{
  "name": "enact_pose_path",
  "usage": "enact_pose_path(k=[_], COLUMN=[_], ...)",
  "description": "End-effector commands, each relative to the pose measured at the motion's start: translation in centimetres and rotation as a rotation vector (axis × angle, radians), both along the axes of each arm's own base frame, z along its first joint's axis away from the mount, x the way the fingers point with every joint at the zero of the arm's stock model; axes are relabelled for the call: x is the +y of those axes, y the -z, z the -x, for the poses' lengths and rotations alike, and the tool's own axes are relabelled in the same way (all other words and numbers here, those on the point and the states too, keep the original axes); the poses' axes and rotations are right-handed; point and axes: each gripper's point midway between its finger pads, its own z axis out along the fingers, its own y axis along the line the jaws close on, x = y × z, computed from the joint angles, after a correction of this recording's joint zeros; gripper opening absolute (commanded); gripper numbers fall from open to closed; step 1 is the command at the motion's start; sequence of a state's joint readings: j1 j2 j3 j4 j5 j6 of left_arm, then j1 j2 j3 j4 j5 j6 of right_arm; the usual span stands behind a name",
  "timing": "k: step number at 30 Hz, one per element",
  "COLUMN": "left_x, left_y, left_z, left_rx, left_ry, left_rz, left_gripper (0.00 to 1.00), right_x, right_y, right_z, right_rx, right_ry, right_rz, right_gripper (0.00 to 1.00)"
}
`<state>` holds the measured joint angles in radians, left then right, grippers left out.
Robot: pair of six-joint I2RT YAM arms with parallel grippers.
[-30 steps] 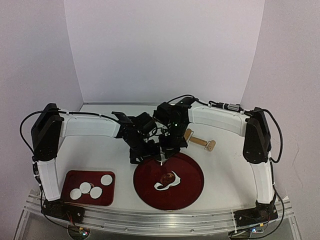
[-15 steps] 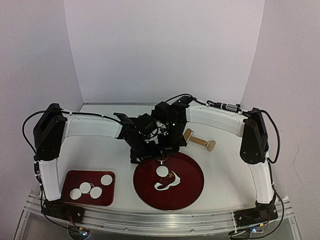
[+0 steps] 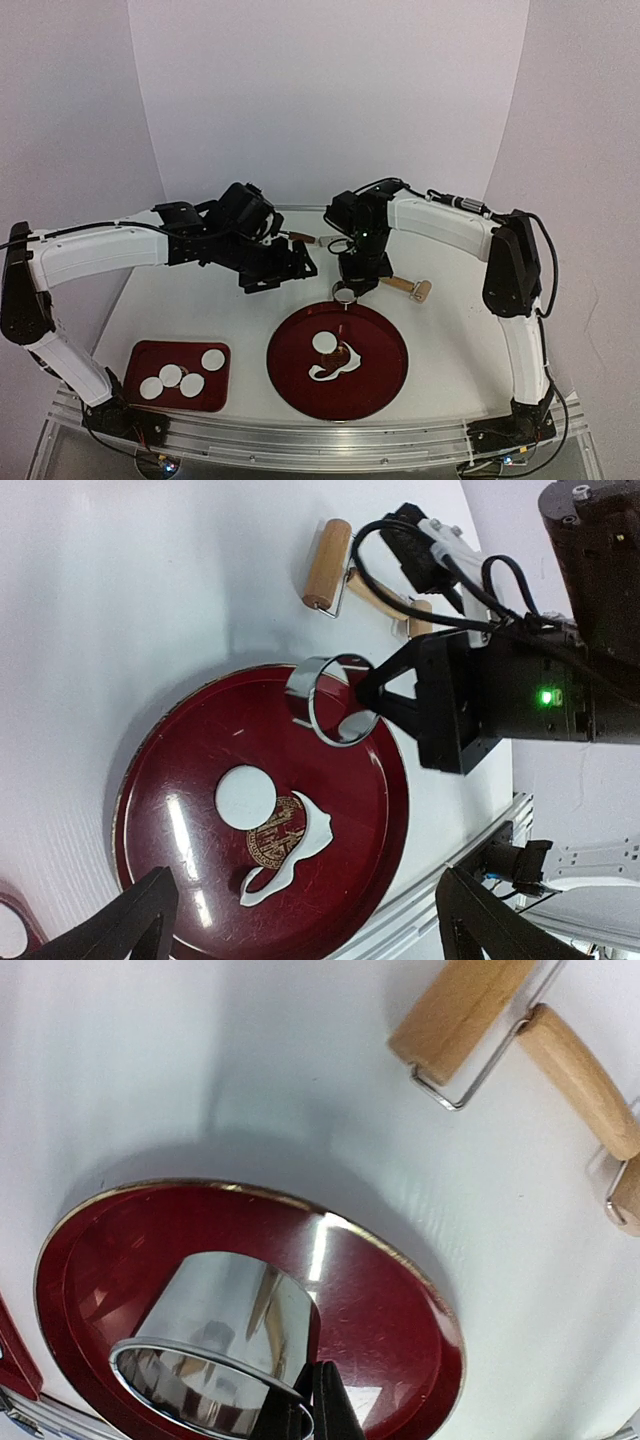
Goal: Roll out the dumpling wrappers from the dough
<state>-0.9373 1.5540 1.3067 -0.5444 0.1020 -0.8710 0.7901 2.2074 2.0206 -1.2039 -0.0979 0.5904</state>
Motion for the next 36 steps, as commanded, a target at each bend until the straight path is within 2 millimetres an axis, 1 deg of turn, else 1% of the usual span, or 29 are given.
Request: enact_pose_path(k=[1, 3, 4, 5, 7, 9, 11, 13, 16, 18, 19, 23, 25, 27, 29, 32, 36], left_x=[4.4, 6.4, 6.9, 7.6, 8.3, 8.7, 9.5, 9.5, 9.8, 9.9, 9.9, 8.5, 7.9, 7.3, 6.9, 6.5, 5.5], left_y=[1.1, 1.1, 1.0, 0.7, 0.1, -0.1, 0.2, 0.0, 0.7, 1.5, 2.4, 4.6, 5.7, 6.9, 8.1, 9.3, 10.3], left_z=[-0.9, -2.5, -3.4, -4.9, -7.5, -10.0, -12.9, -15.3, -18.7, -20.7, -21.6, -23.8, -24.7, -25.5, -26.0, -26.9, -28.0], left_rx=[0.068, 0.115, 0.140, 0.145, 0.149, 0.157, 0.169, 0.156, 0.147, 0.156, 0.181, 0.242, 0.260, 0.280, 0.305, 0.311, 0.317], left_ry=[-0.147, -0.211, -0.218, -0.237, -0.239, -0.224, -0.229, -0.217, -0.217, -0.225, -0.230, -0.205, -0.198, -0.192, -0.198, -0.205, -0.198], left_rz=[-0.075, -0.051, -0.016, 0.020, 0.098, 0.151, 0.178, 0.204, 0.215, 0.210, 0.204, 0.223, 0.239, 0.256, 0.265, 0.284, 0.335], left_gripper=[0.92, 0.93, 0.93, 0.93, 0.93, 0.93, 0.93, 0.93, 0.92, 0.92, 0.91, 0.89, 0.87, 0.84, 0.82, 0.80, 0.78], right_x=[-4.2, -6.6, -8.1, -9.9, -13.2, -16.1, -18.4, -20.5, -22.9, -24.0, -24.5, -26.3, -26.5, -26.6, -26.7, -27.1, -27.2], right_y=[-2.5, -3.0, -3.1, -3.2, -3.0, -2.9, -2.4, -2.4, -1.3, 0.0, 0.6, 2.3, 3.0, 3.7, 4.1, 4.3, 4.7], right_z=[-1.9, -2.4, -2.6, -2.6, -2.5, -2.3, -1.7, -1.5, -0.5, 0.3, 0.6, 0.8, 0.6, 0.3, 0.0, -0.3, -0.6], right_rx=[-0.052, -0.059, -0.056, -0.047, -0.027, -0.008, 0.020, 0.019, 0.047, 0.078, 0.088, 0.101, 0.107, 0.113, 0.118, 0.117, 0.125], right_ry=[0.061, 0.092, 0.112, 0.141, 0.193, 0.244, 0.296, 0.357, 0.422, 0.450, 0.468, 0.538, 0.558, 0.571, 0.576, 0.582, 0.581], right_rz=[0.043, 0.065, 0.078, 0.090, 0.104, 0.099, 0.076, 0.041, 0.022, 0.026, 0.032, 0.028, 0.003, -0.015, -0.015, -0.008, -0.003], right_gripper=[0.00, 0.00, 0.00, 0.00, 0.00, 0.00, 0.00, 0.00, 0.00, 0.00, 0.00, 0.00, 0.02, 0.07, 0.07, 0.09, 0.17])
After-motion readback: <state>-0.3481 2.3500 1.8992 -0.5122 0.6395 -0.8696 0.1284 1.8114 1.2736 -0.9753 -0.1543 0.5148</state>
